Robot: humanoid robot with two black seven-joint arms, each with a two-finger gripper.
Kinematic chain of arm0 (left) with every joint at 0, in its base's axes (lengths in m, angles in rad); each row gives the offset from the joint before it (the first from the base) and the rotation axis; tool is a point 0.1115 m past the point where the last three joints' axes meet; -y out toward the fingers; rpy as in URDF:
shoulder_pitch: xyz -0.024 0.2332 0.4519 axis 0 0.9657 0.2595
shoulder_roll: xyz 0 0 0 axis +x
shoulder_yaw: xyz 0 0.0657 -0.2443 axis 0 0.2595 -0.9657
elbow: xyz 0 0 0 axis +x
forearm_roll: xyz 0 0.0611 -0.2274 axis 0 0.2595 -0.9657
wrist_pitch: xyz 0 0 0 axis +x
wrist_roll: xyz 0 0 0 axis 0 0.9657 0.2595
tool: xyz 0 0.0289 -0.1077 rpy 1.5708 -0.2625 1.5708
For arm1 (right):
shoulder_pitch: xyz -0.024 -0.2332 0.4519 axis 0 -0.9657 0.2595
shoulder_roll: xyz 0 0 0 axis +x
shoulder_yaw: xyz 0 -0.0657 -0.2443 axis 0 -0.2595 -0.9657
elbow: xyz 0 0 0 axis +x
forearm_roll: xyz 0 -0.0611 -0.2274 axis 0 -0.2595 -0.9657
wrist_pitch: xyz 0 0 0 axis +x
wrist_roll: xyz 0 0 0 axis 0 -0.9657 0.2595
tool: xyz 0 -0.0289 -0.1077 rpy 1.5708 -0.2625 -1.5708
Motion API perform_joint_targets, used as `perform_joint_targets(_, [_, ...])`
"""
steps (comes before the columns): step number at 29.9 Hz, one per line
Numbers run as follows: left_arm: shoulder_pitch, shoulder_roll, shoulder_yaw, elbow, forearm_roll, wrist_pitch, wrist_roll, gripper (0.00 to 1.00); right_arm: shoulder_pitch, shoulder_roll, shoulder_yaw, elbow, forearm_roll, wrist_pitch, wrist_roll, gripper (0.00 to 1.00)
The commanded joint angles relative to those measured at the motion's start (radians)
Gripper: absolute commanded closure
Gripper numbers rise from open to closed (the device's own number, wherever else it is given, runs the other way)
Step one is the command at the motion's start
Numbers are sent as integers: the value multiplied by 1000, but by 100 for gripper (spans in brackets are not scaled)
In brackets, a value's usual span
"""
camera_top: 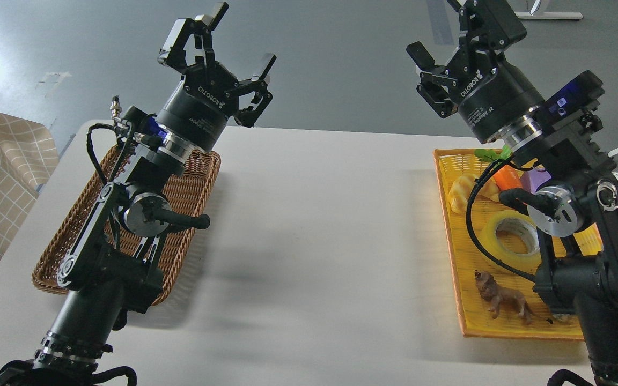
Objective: Place and transfer tape with both arms
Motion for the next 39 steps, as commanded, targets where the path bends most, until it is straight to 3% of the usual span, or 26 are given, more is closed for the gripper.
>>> perform_joint_targets(1, [0,0,1,0,0,0,0,2,0,0,0,-1,-10,0,0,0])
perform_joint_targets(39, [-2,23,-3,6,-19,0,0,2,-7,0,0,8,-38,-1,3,0])
